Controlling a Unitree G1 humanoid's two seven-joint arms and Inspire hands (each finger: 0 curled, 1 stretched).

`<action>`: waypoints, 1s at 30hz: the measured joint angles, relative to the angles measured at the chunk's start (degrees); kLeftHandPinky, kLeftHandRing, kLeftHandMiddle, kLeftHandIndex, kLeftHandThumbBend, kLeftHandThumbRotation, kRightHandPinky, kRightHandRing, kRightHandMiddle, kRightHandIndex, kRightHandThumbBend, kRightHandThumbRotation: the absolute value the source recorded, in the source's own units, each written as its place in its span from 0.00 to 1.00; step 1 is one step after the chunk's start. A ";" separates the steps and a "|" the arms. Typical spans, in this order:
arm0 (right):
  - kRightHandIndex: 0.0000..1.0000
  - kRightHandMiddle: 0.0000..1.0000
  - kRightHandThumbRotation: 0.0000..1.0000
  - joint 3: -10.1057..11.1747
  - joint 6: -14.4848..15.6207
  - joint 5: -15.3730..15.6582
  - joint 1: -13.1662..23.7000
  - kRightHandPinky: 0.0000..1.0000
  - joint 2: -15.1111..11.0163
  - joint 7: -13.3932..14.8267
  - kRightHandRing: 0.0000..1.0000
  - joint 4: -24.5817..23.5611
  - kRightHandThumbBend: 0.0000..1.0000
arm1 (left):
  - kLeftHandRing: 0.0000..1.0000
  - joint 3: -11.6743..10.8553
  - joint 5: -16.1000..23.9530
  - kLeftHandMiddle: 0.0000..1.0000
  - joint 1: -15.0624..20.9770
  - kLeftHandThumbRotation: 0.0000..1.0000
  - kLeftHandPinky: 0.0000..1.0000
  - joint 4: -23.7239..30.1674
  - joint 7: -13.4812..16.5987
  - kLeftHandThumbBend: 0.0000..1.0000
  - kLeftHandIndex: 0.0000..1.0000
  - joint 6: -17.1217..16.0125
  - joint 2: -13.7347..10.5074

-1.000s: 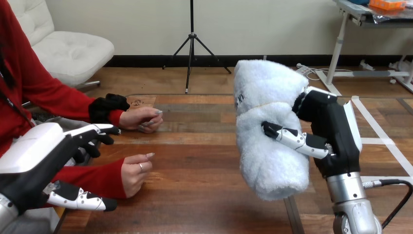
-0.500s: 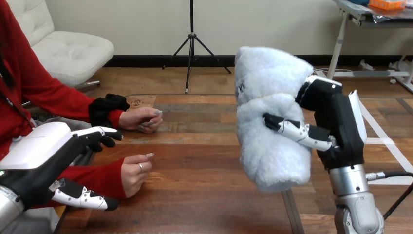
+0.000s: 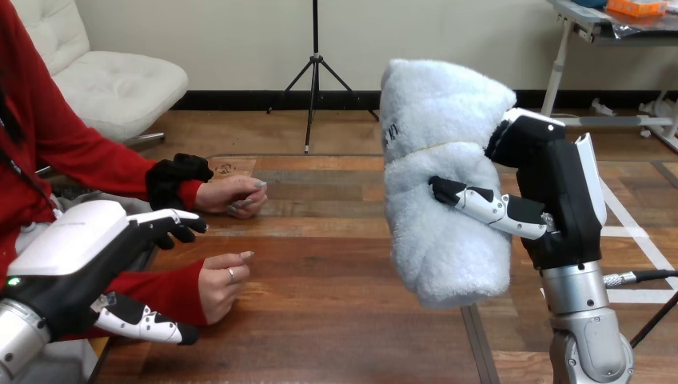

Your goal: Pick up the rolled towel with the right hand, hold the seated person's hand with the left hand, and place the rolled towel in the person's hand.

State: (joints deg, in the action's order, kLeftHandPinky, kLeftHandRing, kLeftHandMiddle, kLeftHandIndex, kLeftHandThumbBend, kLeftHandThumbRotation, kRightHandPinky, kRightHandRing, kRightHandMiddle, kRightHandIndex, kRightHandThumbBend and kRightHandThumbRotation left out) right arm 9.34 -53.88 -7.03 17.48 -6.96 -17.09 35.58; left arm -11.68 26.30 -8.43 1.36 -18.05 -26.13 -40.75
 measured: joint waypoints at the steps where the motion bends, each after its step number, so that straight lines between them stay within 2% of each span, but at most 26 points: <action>1: 0.33 0.31 0.00 -0.12 0.38 0.02 -0.29 0.17 0.02 0.05 0.23 -0.80 0.62 | 0.76 0.18 0.34 0.79 0.11 0.23 0.71 -0.14 0.11 1.00 0.82 0.00 0.00; 5: 0.33 0.31 0.00 -0.56 2.13 0.02 -1.43 0.16 0.12 0.29 0.22 -3.98 0.63 | 0.80 0.87 1.64 0.83 0.57 0.24 0.74 -0.91 0.54 1.00 0.85 0.21 0.00; 9: 0.33 0.31 0.00 -0.99 3.73 0.09 -2.61 0.16 0.19 0.75 0.22 -7.09 0.63 | 0.82 1.66 3.25 0.85 0.82 0.25 0.76 -1.17 0.65 1.00 0.86 1.83 0.00; 15: 0.33 0.31 0.00 -1.48 5.16 0.27 -4.39 0.16 0.19 1.69 0.22 -10.80 0.64 | 0.84 2.50 5.41 0.86 1.04 0.26 0.77 -2.26 1.42 1.00 0.87 2.99 0.00; 23: 0.31 0.30 0.00 -1.77 6.93 0.41 -6.32 0.15 0.19 2.73 0.22 -14.64 0.64 | 0.82 3.70 8.79 0.85 1.08 0.30 0.74 -3.61 4.10 1.00 0.86 4.58 0.02; 30: 0.30 0.30 0.00 -1.88 7.97 0.39 -7.15 0.15 0.18 3.05 0.22 -16.70 0.65 | 0.80 4.72 10.89 0.84 1.11 0.31 0.72 -4.05 5.95 1.00 0.86 7.69 0.40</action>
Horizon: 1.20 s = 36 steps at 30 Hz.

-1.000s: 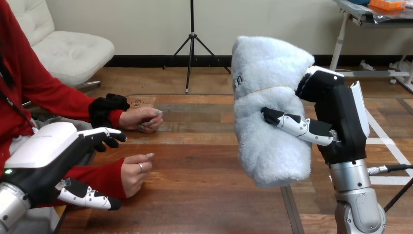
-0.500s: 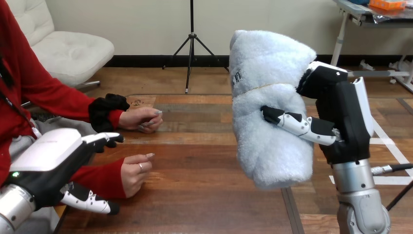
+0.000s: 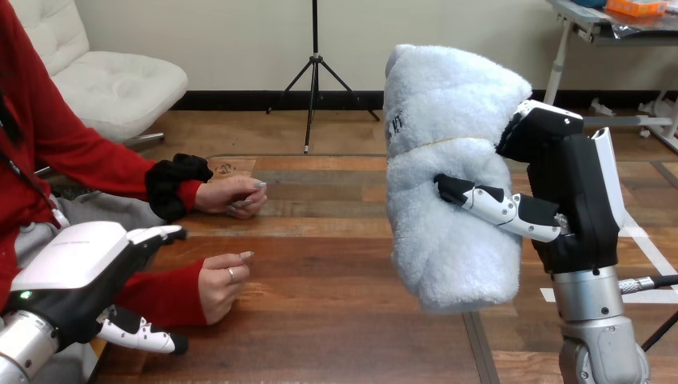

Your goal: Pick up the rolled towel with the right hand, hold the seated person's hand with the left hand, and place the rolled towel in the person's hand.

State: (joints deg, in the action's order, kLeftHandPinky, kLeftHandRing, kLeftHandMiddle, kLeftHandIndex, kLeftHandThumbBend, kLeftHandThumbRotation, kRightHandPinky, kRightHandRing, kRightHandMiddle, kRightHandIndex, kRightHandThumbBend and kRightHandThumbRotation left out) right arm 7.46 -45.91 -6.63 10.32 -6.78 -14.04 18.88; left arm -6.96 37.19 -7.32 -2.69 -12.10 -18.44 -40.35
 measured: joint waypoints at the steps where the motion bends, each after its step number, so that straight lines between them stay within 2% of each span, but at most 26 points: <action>1: 0.30 0.30 0.00 -0.01 0.00 -0.03 -0.04 0.15 0.00 0.00 0.21 -0.16 0.65 | 0.80 0.17 0.32 0.84 0.00 0.30 0.72 -0.07 0.28 1.00 0.86 0.33 0.00; 12: 0.30 0.29 0.00 -0.24 -0.23 -0.61 -0.11 0.14 -0.11 -0.29 0.21 -0.83 0.66 | 0.73 2.54 2.72 0.79 0.33 0.20 0.67 -1.56 3.31 1.00 0.83 2.30 0.06; 16: 0.31 0.29 0.00 -0.58 -0.21 -2.46 -0.14 0.14 -0.13 -1.44 0.20 -0.83 0.65 | 0.72 3.64 3.68 0.78 0.77 0.18 0.66 -2.25 4.09 1.00 0.82 3.06 0.06; 23: 0.32 0.30 0.00 -0.54 -0.45 -2.42 -0.14 0.14 -0.25 -1.70 0.20 -0.83 0.66 | 0.72 4.98 4.78 0.77 1.12 0.16 0.67 -3.34 6.02 1.00 0.80 3.46 0.06; 36: 0.32 0.30 0.00 -0.48 -0.67 -2.66 -0.16 0.15 -0.28 -2.20 0.21 -0.83 0.68 | 0.72 6.57 6.16 0.77 1.25 0.14 0.67 -4.16 7.28 1.00 0.80 4.92 0.03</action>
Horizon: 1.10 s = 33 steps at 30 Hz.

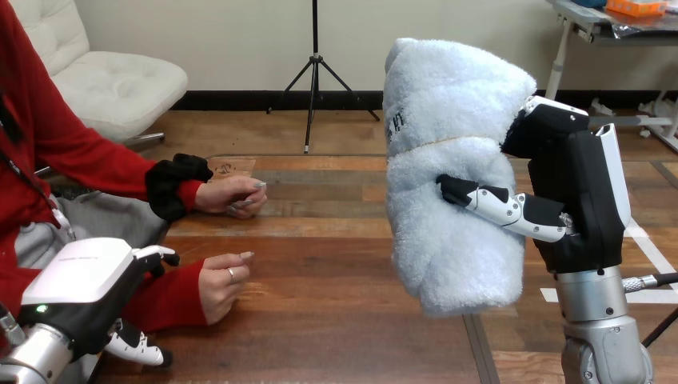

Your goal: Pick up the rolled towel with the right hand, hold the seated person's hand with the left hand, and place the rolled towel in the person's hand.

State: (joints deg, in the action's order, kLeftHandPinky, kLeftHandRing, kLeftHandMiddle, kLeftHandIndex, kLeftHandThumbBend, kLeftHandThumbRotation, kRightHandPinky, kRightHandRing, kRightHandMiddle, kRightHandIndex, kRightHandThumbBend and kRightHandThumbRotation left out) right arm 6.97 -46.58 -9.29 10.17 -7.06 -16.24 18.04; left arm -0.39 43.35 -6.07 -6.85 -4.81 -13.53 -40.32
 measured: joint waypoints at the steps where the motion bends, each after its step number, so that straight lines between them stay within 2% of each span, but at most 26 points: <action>1: 0.32 0.30 0.00 0.00 0.00 -0.06 0.00 0.15 0.00 -0.02 0.21 0.00 0.67 | 0.72 0.08 -0.01 0.77 0.06 0.14 0.68 -0.13 0.02 1.00 0.80 0.05 0.00; 10: 0.32 0.30 0.00 -0.03 -0.16 -0.98 -0.16 0.15 0.01 -0.49 0.21 0.00 0.67 | 0.72 1.00 -0.22 0.77 1.73 0.12 0.67 -2.45 0.13 1.00 0.80 0.21 0.00; 21: 0.32 0.30 0.00 -0.03 -0.54 -1.50 -0.84 0.15 0.05 -0.83 0.22 0.00 0.67 | 0.70 2.62 -0.89 0.75 4.19 0.09 0.66 -7.65 2.45 1.00 0.78 -1.12 0.06; 33: 0.31 0.30 0.00 -0.09 -1.43 -0.60 -1.22 0.16 0.04 -0.85 0.22 0.00 0.67 | 0.66 4.03 -2.53 0.71 7.74 0.04 0.62 -13.96 4.97 1.00 0.74 -3.85 0.05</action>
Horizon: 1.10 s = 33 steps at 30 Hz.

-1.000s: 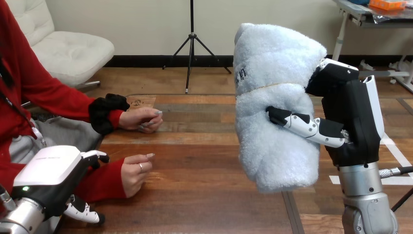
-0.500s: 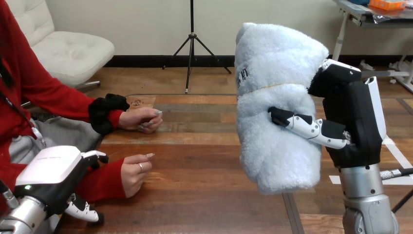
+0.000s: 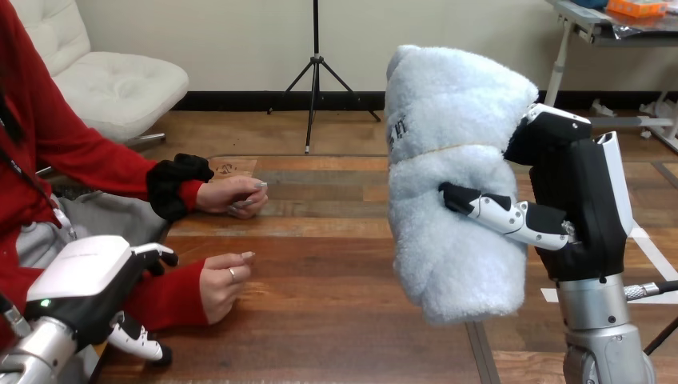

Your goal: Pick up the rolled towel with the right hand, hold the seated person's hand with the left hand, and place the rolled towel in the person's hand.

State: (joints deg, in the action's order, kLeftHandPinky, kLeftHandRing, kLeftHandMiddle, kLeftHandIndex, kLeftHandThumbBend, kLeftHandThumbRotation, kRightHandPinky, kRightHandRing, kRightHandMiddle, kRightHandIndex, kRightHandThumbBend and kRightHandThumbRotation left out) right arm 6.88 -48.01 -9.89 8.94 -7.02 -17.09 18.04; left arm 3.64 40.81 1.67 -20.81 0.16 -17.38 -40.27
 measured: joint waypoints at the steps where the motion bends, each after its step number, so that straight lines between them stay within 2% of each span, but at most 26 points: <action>1: 0.31 0.30 0.00 0.00 -0.15 0.06 0.00 0.16 0.00 0.00 0.22 0.00 0.67 | 0.66 0.06 -0.03 0.71 0.32 0.04 0.62 -0.54 0.14 1.00 0.74 -0.33 0.00; 8: 0.31 0.31 0.00 0.00 -0.54 0.48 -0.01 0.16 -0.02 0.00 0.22 -0.01 0.68 | 0.64 0.94 -0.03 0.69 2.20 0.03 0.61 -3.94 1.49 1.00 0.72 -1.90 0.00; 16: 0.32 0.31 0.00 0.00 -0.54 0.55 -0.22 0.16 -0.05 0.00 0.23 -0.12 0.68 | 0.66 2.39 -0.01 0.71 4.28 0.04 0.62 -7.06 3.07 1.00 0.73 -2.78 0.01; 33: 0.32 0.31 0.00 -0.04 -0.37 -0.97 -1.99 0.16 -0.08 -1.14 0.23 -1.01 0.68 | 0.73 5.28 0.29 0.78 7.83 0.10 0.69 -11.92 6.39 1.00 0.79 -2.54 0.25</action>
State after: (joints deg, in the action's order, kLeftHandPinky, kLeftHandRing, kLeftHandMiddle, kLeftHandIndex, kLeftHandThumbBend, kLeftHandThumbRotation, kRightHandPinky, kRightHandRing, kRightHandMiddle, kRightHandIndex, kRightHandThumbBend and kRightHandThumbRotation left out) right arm 6.85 -48.38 -10.86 6.95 -7.10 -18.22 17.03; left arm 8.91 41.10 9.50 -32.73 6.55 -19.92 -40.02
